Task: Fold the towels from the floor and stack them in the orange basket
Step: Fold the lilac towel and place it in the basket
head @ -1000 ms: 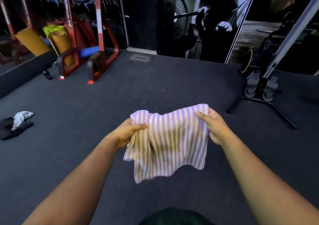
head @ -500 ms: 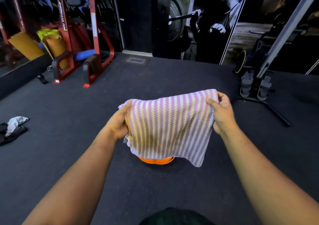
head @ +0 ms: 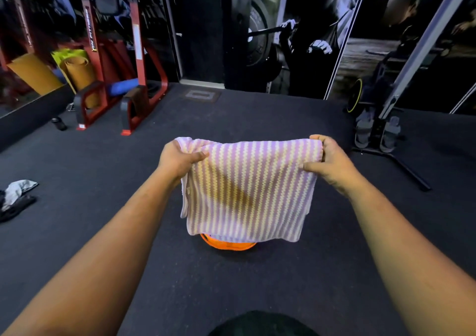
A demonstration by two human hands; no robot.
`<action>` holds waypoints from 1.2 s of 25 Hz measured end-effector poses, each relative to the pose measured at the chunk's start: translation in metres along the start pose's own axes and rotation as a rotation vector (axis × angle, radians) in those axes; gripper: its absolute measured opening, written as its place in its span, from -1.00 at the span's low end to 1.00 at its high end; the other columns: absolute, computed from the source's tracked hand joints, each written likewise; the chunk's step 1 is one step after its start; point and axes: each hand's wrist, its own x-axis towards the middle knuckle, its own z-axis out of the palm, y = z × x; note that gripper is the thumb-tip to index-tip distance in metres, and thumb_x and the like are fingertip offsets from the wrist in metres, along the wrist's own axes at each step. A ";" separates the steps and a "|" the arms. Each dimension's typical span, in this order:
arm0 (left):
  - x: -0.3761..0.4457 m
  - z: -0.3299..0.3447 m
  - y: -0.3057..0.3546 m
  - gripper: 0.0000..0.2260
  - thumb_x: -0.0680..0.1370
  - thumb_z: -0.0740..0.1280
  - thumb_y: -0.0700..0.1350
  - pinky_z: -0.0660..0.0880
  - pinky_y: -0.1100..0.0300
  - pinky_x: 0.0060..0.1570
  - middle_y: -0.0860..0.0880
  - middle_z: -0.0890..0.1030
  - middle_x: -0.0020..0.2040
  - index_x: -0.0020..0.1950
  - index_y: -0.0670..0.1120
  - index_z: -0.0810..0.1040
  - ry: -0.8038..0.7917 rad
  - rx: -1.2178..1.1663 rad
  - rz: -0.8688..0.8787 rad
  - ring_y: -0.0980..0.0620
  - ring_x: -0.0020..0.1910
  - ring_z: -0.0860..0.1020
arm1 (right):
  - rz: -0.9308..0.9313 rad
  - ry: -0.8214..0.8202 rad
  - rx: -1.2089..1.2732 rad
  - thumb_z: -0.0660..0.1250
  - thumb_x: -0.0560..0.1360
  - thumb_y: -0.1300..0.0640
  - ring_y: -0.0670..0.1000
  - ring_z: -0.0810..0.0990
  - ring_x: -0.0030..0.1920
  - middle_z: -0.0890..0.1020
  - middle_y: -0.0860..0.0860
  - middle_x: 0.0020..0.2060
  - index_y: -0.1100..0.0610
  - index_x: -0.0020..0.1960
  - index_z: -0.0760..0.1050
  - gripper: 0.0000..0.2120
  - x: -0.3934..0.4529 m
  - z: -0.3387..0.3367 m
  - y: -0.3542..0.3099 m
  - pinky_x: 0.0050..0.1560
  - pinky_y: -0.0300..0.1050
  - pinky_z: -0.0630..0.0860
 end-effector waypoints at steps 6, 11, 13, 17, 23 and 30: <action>0.012 -0.022 0.021 -0.37 0.18 0.67 0.16 0.60 -0.16 0.19 -0.06 0.73 0.06 0.15 -0.08 0.62 -0.055 0.030 0.198 -0.06 0.07 0.70 | -0.207 0.280 -0.372 0.48 0.39 0.22 -0.09 0.56 -0.15 0.59 -0.07 -0.10 -0.06 -0.07 0.58 -0.78 0.002 0.003 -0.015 -0.13 -0.14 0.45; -0.005 -0.029 0.039 -0.44 0.44 0.54 -0.24 0.52 -0.11 0.31 -0.25 0.62 0.28 0.40 -0.24 0.46 -0.433 -0.258 0.282 -0.19 0.29 0.60 | -0.153 0.305 0.220 0.38 0.48 0.11 -0.10 0.52 -0.08 0.56 -0.06 -0.08 -0.07 -0.05 0.50 -0.89 0.011 0.006 -0.020 -0.02 -0.12 0.44; -0.007 -0.024 0.041 -0.42 0.37 0.55 -0.26 0.56 -0.03 0.25 -0.20 0.65 0.24 0.37 -0.20 0.49 -0.493 -0.162 0.274 -0.13 0.25 0.63 | -0.182 0.347 0.280 0.35 0.48 0.11 -0.11 0.53 -0.07 0.56 -0.10 -0.10 -0.09 -0.04 0.48 -0.88 0.015 0.010 -0.023 0.00 -0.10 0.46; 0.001 -0.015 0.033 -0.51 0.27 0.60 0.19 0.58 -0.03 -0.03 -0.02 0.69 -0.07 0.03 -0.07 0.62 -0.093 0.469 0.346 -0.07 0.00 0.66 | -0.255 0.366 0.298 0.36 0.54 0.18 -0.10 0.53 -0.06 0.56 -0.14 -0.11 -0.12 -0.05 0.48 -0.81 0.017 0.016 -0.030 0.03 -0.07 0.47; 0.008 -0.012 0.011 -0.50 0.35 0.51 0.32 0.47 -0.18 0.24 0.04 0.53 0.16 -0.04 -0.09 0.59 0.185 0.366 0.455 0.00 0.25 0.47 | -0.354 0.246 0.389 0.31 0.61 0.28 -0.05 0.52 -0.05 0.56 -0.09 -0.10 -0.01 0.00 0.47 -0.82 0.018 0.012 -0.058 -0.01 -0.15 0.48; 0.000 0.016 0.040 -0.51 0.51 0.48 0.11 0.59 -0.01 0.16 -0.07 0.56 0.26 0.31 -0.07 0.41 0.060 -0.510 0.223 0.05 0.16 0.60 | -0.245 0.228 0.455 0.39 0.58 0.20 0.06 0.63 0.00 0.66 -0.01 -0.07 -0.05 -0.02 0.56 -0.86 0.034 0.003 -0.076 0.10 0.12 0.56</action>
